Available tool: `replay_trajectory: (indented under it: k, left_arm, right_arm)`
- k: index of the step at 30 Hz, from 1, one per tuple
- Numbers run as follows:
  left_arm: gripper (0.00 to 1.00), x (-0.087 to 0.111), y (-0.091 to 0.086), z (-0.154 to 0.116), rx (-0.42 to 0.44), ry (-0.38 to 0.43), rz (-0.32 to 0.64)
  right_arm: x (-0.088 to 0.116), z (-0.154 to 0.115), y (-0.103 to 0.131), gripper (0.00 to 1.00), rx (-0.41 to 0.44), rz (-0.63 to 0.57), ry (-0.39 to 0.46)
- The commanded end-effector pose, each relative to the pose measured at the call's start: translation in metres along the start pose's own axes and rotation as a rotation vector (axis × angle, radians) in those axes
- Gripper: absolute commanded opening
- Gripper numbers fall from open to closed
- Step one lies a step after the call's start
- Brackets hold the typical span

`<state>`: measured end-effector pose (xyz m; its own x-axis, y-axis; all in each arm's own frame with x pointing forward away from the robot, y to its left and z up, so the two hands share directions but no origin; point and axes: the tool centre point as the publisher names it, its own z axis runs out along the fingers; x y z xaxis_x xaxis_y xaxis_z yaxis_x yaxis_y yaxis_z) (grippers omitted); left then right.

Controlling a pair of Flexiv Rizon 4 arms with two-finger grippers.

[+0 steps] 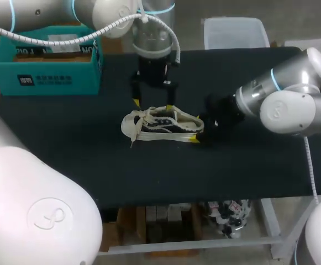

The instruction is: Open the shoe tongue, take the insole out of the shoe, put the insole back into the shoe, and pack the shoe into the shoebox

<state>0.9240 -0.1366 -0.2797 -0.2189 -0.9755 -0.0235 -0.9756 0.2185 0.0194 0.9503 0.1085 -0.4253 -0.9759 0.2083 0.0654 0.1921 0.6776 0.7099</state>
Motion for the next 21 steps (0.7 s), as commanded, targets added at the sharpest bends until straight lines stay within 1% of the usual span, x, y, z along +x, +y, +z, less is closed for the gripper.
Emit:
replay_trajectory:
  k: [1,4,6,13,15,18,21]
  left_arm:
    - [0.83,0.009,-0.008,0.006,-0.02,-0.031,-0.005]
    - [0.84,0.013,-0.01,0.009,-0.021,-0.049,-0.012]
    - [0.88,0.017,-0.012,0.012,-0.021,-0.064,-0.012]
    - [0.87,0.027,-0.024,0.02,-0.017,-0.093,-0.015]
    - [0.82,0.029,-0.028,0.023,-0.024,-0.102,-0.015]
    - [0.82,0.032,-0.031,0.027,-0.035,-0.11,-0.011]
    - [0.78,0.036,-0.031,0.032,-0.046,-0.127,-0.003]
  right_arm:
    - [-0.003,0.004,-0.002,0.0,-0.004,-0.001,0.001]
    - [-0.003,0.004,-0.002,0.0,-0.004,-0.001,0.001]
    - [-0.003,0.004,-0.002,0.0,-0.004,-0.001,0.001]
    - [-0.003,0.004,-0.002,0.0,-0.004,-0.001,0.001]
    - [-0.003,0.004,-0.002,0.0,-0.004,-0.001,0.001]
    - [-0.003,0.004,-0.002,0.0,-0.004,-0.001,0.001]
    - [-0.003,0.004,-0.002,0.0,-0.004,-0.001,0.001]
